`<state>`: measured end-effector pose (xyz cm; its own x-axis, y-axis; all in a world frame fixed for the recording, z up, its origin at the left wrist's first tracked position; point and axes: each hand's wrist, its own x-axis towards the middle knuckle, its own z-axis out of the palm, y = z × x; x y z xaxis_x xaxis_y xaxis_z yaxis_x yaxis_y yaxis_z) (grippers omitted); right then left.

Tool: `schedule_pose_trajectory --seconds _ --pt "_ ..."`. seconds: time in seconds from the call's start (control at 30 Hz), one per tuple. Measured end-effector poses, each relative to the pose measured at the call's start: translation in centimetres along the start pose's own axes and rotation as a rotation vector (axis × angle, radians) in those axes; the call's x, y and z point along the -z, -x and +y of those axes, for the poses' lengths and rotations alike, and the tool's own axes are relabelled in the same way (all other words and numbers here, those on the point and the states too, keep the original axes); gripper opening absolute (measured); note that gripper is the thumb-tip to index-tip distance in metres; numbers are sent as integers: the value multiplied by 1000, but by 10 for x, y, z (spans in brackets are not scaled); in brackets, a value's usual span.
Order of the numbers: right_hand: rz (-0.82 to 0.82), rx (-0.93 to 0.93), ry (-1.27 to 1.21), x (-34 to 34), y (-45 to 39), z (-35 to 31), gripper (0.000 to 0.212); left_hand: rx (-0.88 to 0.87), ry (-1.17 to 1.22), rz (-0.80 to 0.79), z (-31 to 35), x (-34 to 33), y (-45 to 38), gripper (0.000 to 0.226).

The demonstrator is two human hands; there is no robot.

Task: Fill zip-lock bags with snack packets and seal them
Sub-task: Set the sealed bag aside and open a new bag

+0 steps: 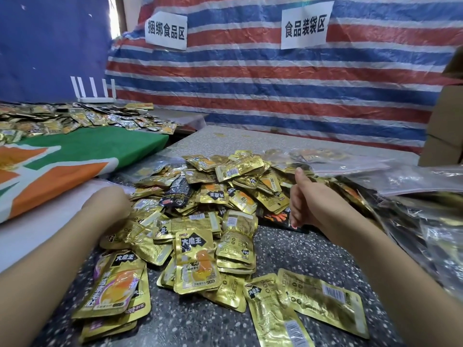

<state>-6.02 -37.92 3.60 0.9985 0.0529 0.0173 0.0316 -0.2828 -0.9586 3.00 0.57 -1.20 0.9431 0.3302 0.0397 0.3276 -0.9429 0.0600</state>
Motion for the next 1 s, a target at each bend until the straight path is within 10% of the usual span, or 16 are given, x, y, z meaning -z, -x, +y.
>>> schedule_pose_trajectory --seconds 0.27,0.43,0.7,1.0 --pt "3 -34 13 -3 -1 -1 70 -41 412 297 8 7 11 27" --pt "-35 -43 -30 -4 -1 -3 71 -377 642 610 68 47 57 32" --pt "13 -76 -213 2 0 -9 62 -830 1023 495 173 35 144 38" --pt "124 -166 -237 25 5 -15 52 -1119 869 465 218 21 165 41"
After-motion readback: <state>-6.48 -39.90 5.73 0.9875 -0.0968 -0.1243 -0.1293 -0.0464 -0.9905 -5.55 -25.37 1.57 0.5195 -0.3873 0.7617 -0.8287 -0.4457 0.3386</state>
